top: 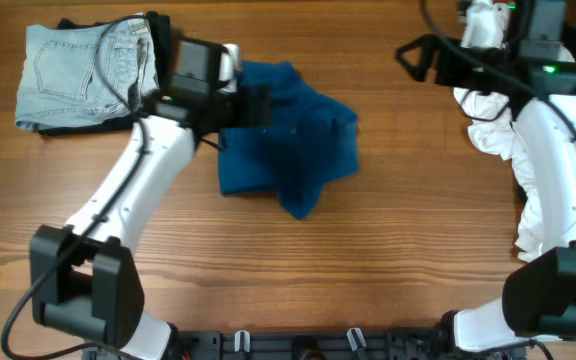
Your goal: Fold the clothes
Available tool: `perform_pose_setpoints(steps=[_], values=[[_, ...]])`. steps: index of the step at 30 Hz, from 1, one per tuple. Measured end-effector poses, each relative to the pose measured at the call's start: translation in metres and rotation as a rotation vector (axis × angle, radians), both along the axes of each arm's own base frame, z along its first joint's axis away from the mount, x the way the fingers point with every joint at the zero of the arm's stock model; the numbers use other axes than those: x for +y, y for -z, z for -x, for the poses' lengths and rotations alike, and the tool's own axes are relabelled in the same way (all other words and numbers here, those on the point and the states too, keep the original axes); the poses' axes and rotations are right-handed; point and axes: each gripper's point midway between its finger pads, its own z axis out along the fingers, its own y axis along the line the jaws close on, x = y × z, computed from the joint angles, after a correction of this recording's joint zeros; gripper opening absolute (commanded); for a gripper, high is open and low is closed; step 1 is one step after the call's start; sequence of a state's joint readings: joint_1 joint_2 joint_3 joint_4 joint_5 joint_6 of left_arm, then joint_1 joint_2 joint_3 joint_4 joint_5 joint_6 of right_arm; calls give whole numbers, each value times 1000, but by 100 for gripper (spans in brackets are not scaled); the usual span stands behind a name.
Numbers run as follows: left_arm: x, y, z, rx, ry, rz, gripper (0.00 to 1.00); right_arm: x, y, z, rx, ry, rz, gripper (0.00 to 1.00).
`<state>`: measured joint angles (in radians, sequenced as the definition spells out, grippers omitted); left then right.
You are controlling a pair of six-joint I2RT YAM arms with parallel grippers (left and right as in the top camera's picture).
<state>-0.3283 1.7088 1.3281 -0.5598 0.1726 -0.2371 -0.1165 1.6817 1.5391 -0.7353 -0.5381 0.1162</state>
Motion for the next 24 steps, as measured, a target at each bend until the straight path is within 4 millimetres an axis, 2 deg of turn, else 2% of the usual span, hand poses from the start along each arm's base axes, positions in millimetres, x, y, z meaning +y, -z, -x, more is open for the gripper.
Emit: perform_pose_setpoints(steps=[1, 2, 3, 5, 7, 11, 21, 24], values=[[-14, 1, 8, 3, 37, -11, 100, -10, 3, 1, 17, 28, 4, 100], [-18, 2, 10, 4, 48, -16, 100, -20, 6, 2, 31, 54, 11, 100], [-32, 11, 27, 44, 97, -54, 100, -24, 7, 3, 34, 64, 13, 100], [-35, 26, 43, 105, 122, -112, 100, -28, 7, 2, 34, 75, 18, 100], [-28, 48, 57, 187, 133, -179, 100, -28, 7, 2, 35, 76, 20, 100], [-15, 83, 64, 290, 125, -256, 100, -28, 7, 2, 35, 75, 21, 100], [10, 134, 79, 438, 104, -354, 100, -29, 8, 2, 35, 80, 26, 100], [17, 139, 82, 458, 91, -366, 100, -30, 8, 2, 36, 84, 32, 100]])
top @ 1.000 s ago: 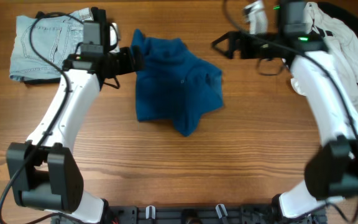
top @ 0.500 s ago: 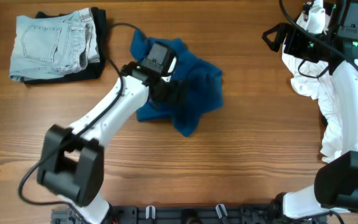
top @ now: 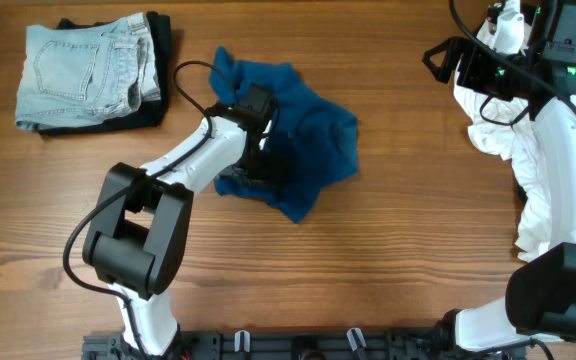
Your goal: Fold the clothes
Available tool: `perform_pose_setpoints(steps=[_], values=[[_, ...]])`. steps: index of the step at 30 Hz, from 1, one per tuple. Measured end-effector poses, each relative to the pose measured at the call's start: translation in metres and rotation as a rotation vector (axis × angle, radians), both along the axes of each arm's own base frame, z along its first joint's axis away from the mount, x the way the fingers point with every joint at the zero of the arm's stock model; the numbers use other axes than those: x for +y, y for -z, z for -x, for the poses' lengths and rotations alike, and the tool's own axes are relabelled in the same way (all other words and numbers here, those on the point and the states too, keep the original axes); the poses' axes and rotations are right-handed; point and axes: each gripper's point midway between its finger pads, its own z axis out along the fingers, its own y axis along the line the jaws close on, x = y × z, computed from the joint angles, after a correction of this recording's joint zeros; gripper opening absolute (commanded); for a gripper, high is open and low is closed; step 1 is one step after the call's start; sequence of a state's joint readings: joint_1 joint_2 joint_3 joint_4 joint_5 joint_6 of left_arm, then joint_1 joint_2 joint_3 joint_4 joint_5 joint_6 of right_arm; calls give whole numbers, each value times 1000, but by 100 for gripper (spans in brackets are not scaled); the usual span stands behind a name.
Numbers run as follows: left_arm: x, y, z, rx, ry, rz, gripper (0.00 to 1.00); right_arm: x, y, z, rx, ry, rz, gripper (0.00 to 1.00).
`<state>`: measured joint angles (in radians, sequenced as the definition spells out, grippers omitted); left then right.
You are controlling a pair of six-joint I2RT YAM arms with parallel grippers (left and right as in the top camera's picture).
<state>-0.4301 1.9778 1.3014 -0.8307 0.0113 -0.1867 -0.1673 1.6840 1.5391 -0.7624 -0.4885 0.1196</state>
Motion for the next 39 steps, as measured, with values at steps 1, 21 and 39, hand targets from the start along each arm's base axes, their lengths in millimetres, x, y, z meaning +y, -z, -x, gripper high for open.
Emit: perform_pose_setpoints(steps=[1, 21, 39], values=[[3, 0, 0, 3, -5, -9, 100, 0, 0, 0, 0, 1, 1, 100], [113, -34, -42, -116, -53, -370, 100, -5, 5, -2, 8, 16, 20, 100], [-29, -52, -85, -277, 313, 15, 100, -4, 7, -1, 18, 17, 19, 100]])
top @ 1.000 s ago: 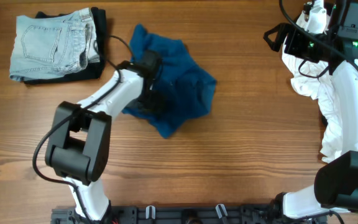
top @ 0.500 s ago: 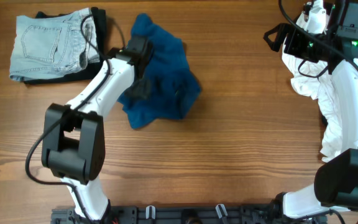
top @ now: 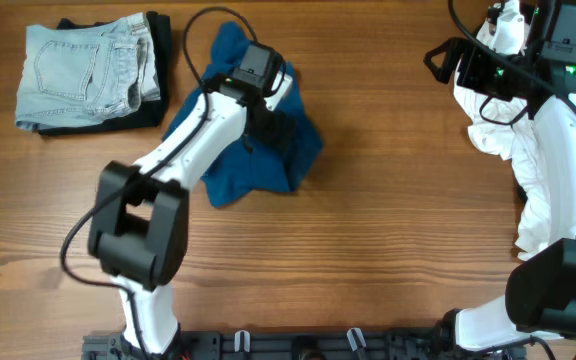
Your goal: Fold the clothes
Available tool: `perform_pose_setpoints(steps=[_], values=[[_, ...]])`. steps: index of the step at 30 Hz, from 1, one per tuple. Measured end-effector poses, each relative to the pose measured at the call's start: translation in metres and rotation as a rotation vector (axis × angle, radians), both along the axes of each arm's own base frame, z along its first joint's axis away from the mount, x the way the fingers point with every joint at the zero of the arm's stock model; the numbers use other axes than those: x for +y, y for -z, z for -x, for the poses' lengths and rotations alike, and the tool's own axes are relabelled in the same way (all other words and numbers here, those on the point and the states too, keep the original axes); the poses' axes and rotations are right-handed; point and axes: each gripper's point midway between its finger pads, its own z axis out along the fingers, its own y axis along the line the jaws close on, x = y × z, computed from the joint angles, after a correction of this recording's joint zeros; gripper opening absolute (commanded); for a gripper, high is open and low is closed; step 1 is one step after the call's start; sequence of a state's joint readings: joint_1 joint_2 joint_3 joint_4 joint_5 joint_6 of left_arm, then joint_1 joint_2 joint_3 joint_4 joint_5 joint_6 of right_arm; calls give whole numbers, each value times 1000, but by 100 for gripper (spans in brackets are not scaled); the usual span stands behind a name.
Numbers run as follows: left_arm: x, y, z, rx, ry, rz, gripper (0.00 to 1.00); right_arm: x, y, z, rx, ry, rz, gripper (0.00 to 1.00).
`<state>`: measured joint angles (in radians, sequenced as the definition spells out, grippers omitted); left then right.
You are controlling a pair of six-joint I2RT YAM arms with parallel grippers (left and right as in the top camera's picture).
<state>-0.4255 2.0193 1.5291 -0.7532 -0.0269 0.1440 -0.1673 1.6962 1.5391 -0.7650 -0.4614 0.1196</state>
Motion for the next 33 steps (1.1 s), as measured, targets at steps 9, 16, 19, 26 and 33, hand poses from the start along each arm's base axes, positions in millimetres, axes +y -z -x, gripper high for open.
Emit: perform_pose_setpoints(steps=[9, 16, 19, 26, 33], values=[[-13, 38, 5, 48, 48, -36, 100, 0, 0, 0, -2, 0, 0, 100], [-8, 50, -13, -14, 29, -135, 87, -1, 0, -1, -2, 2, 3, 100], [-7, 48, -29, -81, -3, -168, 57, -1, 0, 0, -2, 2, 3, 100], [13, 48, -52, -197, -73, -299, 19, -2, 1, -1, -1, 8, 11, 100], [34, 46, -59, -245, -120, -416, 4, -2, 1, -1, 0, 9, 11, 100]])
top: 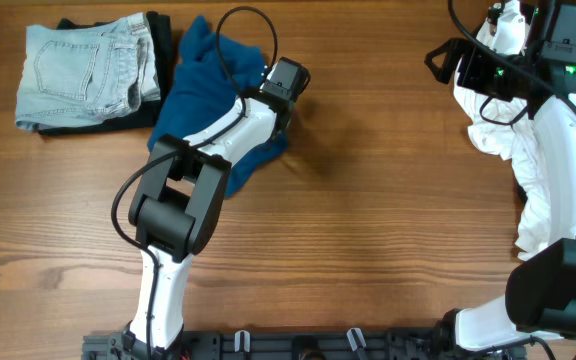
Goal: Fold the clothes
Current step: 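Place the teal shirt onto the folded shorts stack with the left gripper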
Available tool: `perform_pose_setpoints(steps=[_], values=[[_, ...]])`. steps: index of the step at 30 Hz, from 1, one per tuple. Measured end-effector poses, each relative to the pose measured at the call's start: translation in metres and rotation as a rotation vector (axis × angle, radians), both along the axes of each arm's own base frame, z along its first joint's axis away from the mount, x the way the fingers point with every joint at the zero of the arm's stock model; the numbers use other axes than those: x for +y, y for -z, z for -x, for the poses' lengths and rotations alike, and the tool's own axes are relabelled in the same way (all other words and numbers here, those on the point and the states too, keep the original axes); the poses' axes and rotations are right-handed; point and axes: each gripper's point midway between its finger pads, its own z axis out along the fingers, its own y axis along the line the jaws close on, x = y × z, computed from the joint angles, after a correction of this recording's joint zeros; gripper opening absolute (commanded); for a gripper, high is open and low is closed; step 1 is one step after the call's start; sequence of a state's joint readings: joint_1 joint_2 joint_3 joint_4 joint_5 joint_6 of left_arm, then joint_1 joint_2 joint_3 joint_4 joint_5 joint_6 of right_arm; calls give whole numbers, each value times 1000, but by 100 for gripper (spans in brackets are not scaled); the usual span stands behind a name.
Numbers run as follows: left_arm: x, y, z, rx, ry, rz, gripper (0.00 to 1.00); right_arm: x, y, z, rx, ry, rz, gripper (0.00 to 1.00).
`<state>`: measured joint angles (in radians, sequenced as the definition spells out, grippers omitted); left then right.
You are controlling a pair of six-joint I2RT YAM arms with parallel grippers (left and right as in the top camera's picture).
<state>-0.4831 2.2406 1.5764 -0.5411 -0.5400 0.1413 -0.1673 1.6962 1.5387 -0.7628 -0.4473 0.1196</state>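
The blue garment [203,95] lies bunched at the upper left, and its left edge touches the folded stack of light denim shorts [83,65]. My left gripper [274,112] is at the garment's right edge, under its own wrist, so its fingers are hidden. My right gripper [438,62] hangs at the upper right beside the pile of white clothes [488,125]. Whether its jaws are apart is unclear from above.
The denim shorts rest on a dark folded piece [158,60] at the far left corner. The white pile runs down the right edge under my right arm. The wooden table [368,230] shows bare wood in the middle and front.
The blue garment is narrower and sits further left, now against the shorts stack. My left wrist has shifted a little right and down to the garment's right edge. The right arm has not moved.
At first the blue garment lay spread in the table's middle with my left gripper at its upper left edge. Then the gripper was on its centre. Later the cloth was bunched and shifted left. Now it lies beside the shorts. The right gripper only moved slightly right early on.
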Motion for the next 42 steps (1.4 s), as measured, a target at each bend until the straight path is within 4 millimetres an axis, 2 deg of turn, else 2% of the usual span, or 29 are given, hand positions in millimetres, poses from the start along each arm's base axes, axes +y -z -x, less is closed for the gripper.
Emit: perform_pose_setpoints(steps=[6, 8, 10, 13, 14, 16, 18, 21, 23, 28, 34, 42], values=[[22, -6, 14, 39, -57, -63, 4, 0, 0, 0, 0, 0, 0, 100], [25, -23, 16, 30, -69, -55, 4, 0, 0, 0, 0, 0, 0, 100], [26, -56, 14, -28, -79, -25, 4, 0, 0, 0, 1, 0, 0, 100], [27, -121, 10, -158, -92, 44, 4, 0, 1, 1, 4, 0, 0, 100], [29, -160, 11, -237, -97, 86, 4, 0, 1, 1, 7, 0, -1, 100], [32, -207, 14, -336, -101, 139, 4, 0, 1, 2, 9, 0, -1, 100], [38, -243, 20, -411, -106, 179, 4, 0, 2, 2, 14, 0, -2, 100], [61, -275, 25, -478, -136, 193, 4, 0, 2, 3, 16, 0, -3, 100], [79, -282, 24, -493, -160, 172, 4, 0, 2, 3, 16, 0, -3, 100], [140, -293, 16, -526, -246, 53, 4, 0, 2, 3, 16, 0, -3, 100], [212, -321, 6, -618, -333, -65, 4, 4, 2, 3, 16, -7, -3, 100], [274, -329, 21, -591, -438, -214, 4, 8, 2, 3, 17, -12, -7, 100]])
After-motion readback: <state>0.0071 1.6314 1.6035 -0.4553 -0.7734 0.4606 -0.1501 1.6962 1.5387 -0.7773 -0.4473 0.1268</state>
